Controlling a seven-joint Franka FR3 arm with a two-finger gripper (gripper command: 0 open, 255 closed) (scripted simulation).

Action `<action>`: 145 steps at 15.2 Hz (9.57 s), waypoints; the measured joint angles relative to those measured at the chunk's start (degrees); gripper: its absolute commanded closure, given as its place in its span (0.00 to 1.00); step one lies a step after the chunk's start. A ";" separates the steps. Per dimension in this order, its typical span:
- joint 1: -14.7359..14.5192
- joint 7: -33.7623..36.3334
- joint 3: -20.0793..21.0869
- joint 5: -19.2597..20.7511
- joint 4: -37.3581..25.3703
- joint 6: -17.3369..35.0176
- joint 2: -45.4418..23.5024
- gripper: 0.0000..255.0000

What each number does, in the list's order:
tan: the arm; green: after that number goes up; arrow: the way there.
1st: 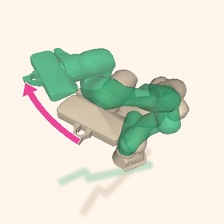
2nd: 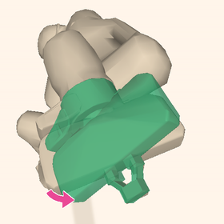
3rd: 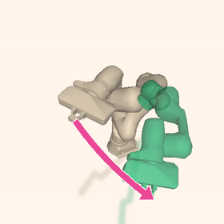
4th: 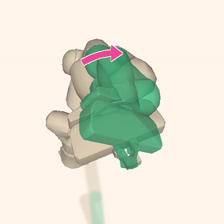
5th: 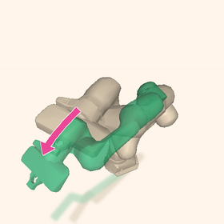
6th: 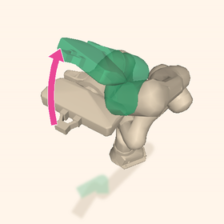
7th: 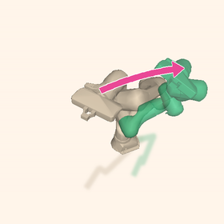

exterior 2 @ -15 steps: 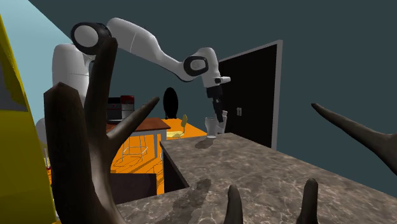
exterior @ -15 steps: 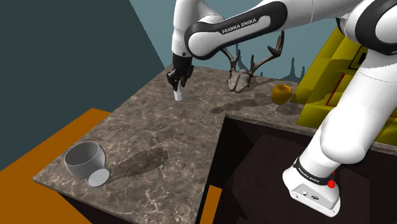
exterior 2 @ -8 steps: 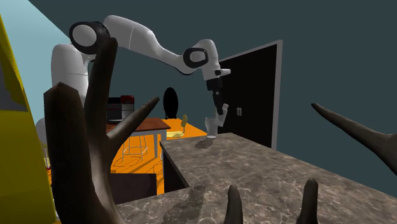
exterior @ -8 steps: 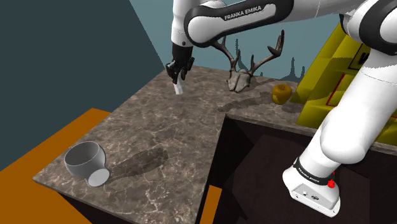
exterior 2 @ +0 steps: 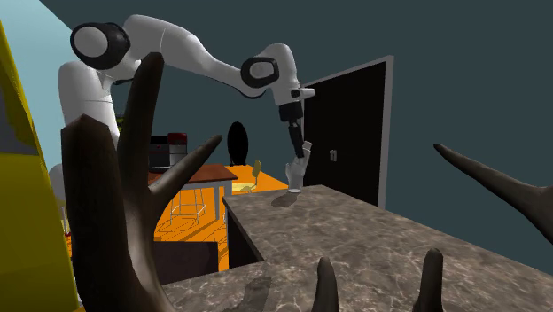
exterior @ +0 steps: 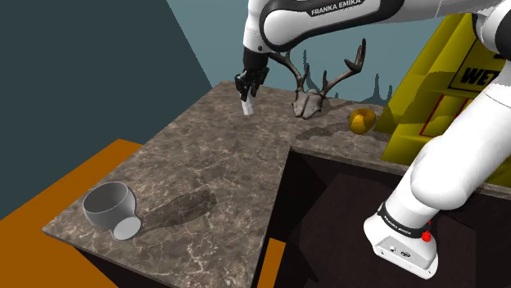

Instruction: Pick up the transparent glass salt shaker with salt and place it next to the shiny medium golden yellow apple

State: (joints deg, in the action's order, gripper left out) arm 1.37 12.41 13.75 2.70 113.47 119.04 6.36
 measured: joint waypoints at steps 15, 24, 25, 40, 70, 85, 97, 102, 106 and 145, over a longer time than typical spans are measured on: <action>6.64 -21.57 -13.59 -3.26 15.99 1.07 15.40 1.00; 10.95 -34.42 -23.09 -1.96 18.54 0.24 18.64 1.00; 11.42 -35.84 -24.17 -1.79 18.36 -0.02 18.70 1.00; 16.64 -56.25 -39.65 -1.35 13.69 -0.42 13.96 1.00; 14.42 -62.67 -44.11 -7.12 26.88 39.91 4.22 0.00; 18.98 -103.28 -43.59 -33.00 14.16 19.04 -9.44 0.00; 19.11 -108.39 -42.21 -39.32 13.47 21.32 -14.66 0.00; 19.10 -108.38 -42.19 -39.32 13.46 21.31 -14.65 1.00; 19.09 -108.38 -42.18 -39.33 13.46 21.30 -14.65 1.00; 18.65 -90.05 -43.24 -21.19 0.35 0.23 -0.99 1.00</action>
State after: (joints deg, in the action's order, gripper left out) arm 20.02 -77.64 -29.49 -18.49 113.82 119.27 5.37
